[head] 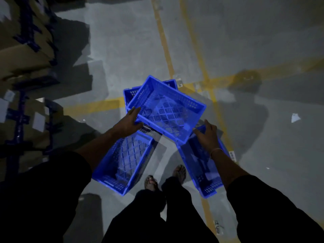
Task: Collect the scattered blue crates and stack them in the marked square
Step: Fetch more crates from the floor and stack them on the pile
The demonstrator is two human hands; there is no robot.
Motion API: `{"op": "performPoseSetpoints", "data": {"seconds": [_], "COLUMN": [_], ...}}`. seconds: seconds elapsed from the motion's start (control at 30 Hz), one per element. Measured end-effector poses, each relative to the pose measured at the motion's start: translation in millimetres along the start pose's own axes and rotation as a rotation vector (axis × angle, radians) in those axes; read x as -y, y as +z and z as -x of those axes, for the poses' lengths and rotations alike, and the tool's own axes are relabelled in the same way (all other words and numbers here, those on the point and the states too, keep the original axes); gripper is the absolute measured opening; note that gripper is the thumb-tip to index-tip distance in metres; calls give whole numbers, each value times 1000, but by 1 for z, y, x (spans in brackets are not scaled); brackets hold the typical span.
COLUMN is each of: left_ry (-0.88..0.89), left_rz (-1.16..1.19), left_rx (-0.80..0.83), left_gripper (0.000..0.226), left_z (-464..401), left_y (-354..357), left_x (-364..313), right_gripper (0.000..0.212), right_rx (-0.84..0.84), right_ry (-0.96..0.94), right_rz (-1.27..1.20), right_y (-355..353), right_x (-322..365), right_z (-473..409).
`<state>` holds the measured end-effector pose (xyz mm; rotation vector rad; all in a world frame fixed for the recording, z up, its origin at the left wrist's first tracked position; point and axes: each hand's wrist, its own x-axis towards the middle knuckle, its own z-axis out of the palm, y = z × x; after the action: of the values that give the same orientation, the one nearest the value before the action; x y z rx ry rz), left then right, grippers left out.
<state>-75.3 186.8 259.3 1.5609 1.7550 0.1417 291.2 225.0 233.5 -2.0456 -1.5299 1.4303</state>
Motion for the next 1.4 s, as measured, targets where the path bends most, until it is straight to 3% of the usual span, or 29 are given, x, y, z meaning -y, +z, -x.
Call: {"op": "performPoseSetpoints", "data": {"seconds": [0.3, 0.57, 0.73, 1.1, 1.4], "left_ry": [30, 10, -135, -310, -160], "left_rz": [-146, -283, -335, -393, -490], "left_rx": [56, -60, -119, -232, -187], "left_gripper": [81, 83, 84, 86, 83], "left_z": [-154, -303, -361, -402, -379], "left_y": [31, 82, 99, 110, 101], "left_x": [57, 141, 168, 197, 215], "right_gripper": [82, 80, 75, 93, 90], "right_rx": [10, -94, -176, -351, -340], "right_ry": [59, 171, 166, 191, 141], "right_rz": [4, 78, 198, 250, 263], "right_y": [50, 117, 148, 173, 152], "right_x": [-46, -103, -128, -143, -142], "right_z": [-127, -234, -273, -294, -300]}}
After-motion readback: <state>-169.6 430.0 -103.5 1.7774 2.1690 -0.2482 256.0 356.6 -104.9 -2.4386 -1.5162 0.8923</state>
